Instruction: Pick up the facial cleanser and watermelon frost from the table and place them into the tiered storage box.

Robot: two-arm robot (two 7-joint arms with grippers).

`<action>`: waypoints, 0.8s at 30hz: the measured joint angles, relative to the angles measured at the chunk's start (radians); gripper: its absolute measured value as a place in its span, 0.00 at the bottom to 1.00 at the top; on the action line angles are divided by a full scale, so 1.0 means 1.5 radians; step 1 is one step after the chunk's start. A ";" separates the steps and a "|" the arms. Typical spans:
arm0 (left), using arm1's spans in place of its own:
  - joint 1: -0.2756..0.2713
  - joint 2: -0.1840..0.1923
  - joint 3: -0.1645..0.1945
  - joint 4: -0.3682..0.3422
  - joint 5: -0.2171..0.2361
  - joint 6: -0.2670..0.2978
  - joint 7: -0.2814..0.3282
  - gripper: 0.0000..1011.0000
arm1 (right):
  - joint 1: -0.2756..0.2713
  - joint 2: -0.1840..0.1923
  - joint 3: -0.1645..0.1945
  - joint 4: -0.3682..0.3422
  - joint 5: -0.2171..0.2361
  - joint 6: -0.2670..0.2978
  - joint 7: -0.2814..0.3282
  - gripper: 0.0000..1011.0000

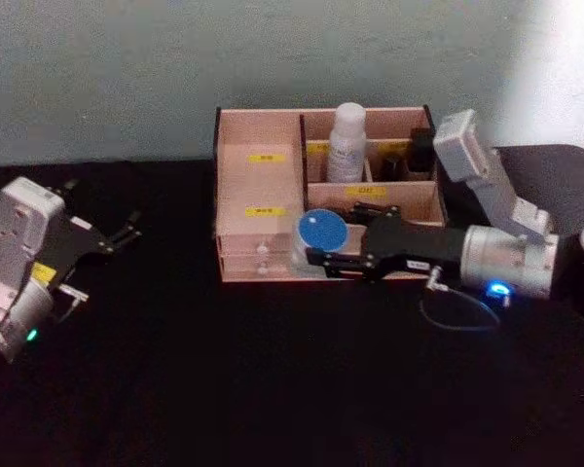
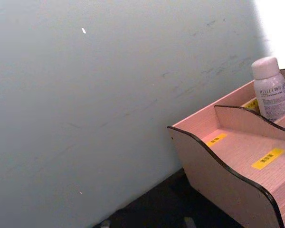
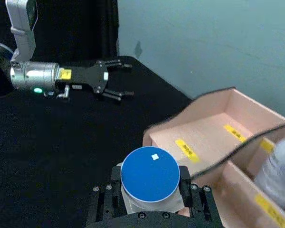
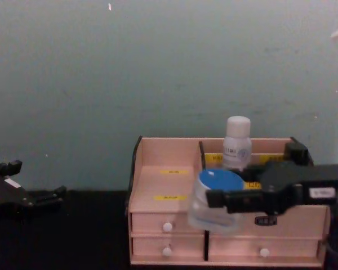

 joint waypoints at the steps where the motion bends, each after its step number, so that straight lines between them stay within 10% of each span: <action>1: 0.000 0.000 0.000 0.000 0.000 0.000 0.000 0.99 | 0.006 -0.004 -0.003 0.004 -0.002 0.000 0.001 0.72; 24: 0.000 0.000 0.000 0.000 0.000 0.000 0.000 0.99 | 0.143 -0.121 -0.051 0.169 -0.043 -0.007 0.005 0.72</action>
